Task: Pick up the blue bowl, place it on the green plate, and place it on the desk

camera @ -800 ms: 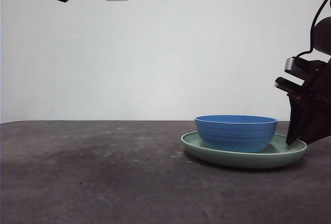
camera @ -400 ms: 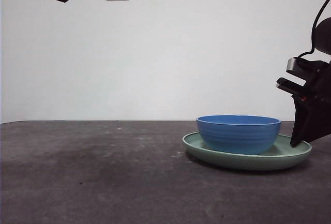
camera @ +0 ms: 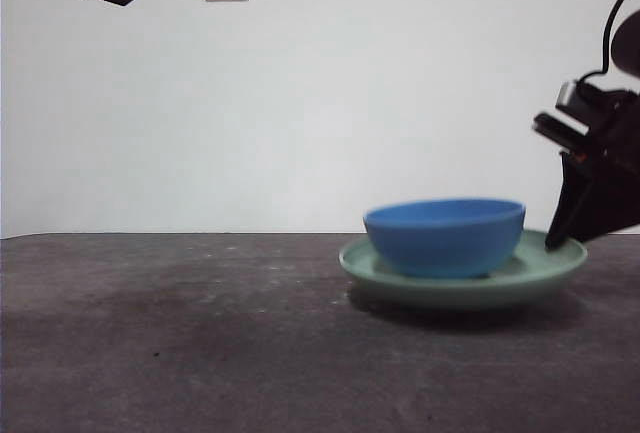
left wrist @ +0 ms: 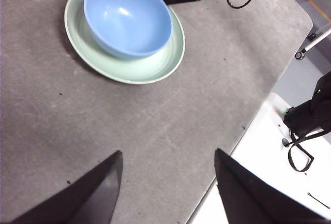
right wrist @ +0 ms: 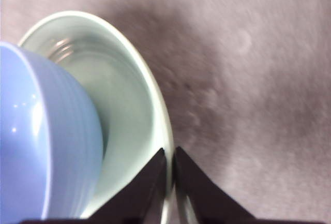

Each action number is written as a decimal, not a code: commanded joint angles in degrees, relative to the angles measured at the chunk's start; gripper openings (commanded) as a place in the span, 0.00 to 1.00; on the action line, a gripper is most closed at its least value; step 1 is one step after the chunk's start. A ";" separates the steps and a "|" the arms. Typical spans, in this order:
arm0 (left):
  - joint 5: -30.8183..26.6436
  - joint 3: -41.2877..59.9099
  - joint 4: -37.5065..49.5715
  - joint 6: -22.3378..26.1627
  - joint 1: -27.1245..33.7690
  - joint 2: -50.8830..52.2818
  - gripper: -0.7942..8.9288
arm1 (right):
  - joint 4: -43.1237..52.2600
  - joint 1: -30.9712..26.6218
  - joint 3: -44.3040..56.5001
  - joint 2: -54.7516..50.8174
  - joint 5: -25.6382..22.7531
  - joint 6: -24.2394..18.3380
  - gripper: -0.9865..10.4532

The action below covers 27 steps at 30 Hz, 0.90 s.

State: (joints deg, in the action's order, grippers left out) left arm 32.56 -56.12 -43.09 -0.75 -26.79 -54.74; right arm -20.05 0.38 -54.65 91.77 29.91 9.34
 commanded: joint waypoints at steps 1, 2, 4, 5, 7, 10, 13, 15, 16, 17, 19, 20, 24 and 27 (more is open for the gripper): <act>0.26 -0.37 0.44 0.74 -0.28 -0.39 0.38 | 0.81 0.13 -1.07 -1.25 2.01 2.16 0.10; 0.26 -0.37 0.44 0.74 -0.28 -0.39 0.38 | 1.01 0.15 -1.07 -1.77 2.60 2.73 0.10; 0.26 -0.37 0.46 0.74 -0.28 -0.39 0.38 | 1.38 0.26 -1.07 -2.62 3.39 4.00 0.10; 0.26 -0.37 0.46 0.74 -0.28 -0.39 0.38 | 1.44 0.37 -1.07 -3.10 3.58 4.39 0.10; 0.26 -0.37 0.44 0.74 -0.28 -0.39 0.38 | 1.64 0.94 -1.07 -3.93 3.61 5.20 0.10; 0.26 -0.37 0.46 0.74 -0.28 -0.39 0.38 | 2.29 2.36 -1.07 -4.96 3.61 6.36 0.10; 0.26 -0.37 0.46 0.74 -0.28 -0.39 0.38 | 3.52 4.79 -1.09 -5.05 3.65 8.48 0.10; 0.26 -0.37 0.39 0.72 -0.28 -0.39 0.38 | 4.39 7.08 -1.09 -5.05 2.80 9.70 0.10; 0.26 -0.37 0.33 0.72 -0.28 -0.39 0.38 | 4.90 8.22 -1.09 -5.05 2.32 9.90 0.10; 0.26 -0.37 0.31 0.72 -0.28 -0.39 0.38 | 5.38 9.35 -1.09 -5.05 1.62 10.40 0.10; 0.26 -0.37 0.31 0.74 -0.28 -0.39 0.38 | 6.47 11.76 -1.09 -5.01 0.04 11.61 0.10; 0.28 -0.37 0.31 0.74 -0.28 -0.39 0.38 | 7.06 13.05 -1.09 -4.98 -0.85 12.13 0.10; 0.26 -0.37 0.28 0.74 -0.28 -0.39 0.38 | 9.62 17.18 -1.09 -4.87 -3.96 14.43 0.10; 0.26 -0.37 0.26 0.76 -0.28 -0.39 0.38 | 11.45 19.30 -1.09 -4.76 -5.62 15.93 0.10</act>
State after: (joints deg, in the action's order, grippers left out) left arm 32.56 -56.12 -43.11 -0.73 -26.79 -54.74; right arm -9.91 19.09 -54.65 86.26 24.47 22.83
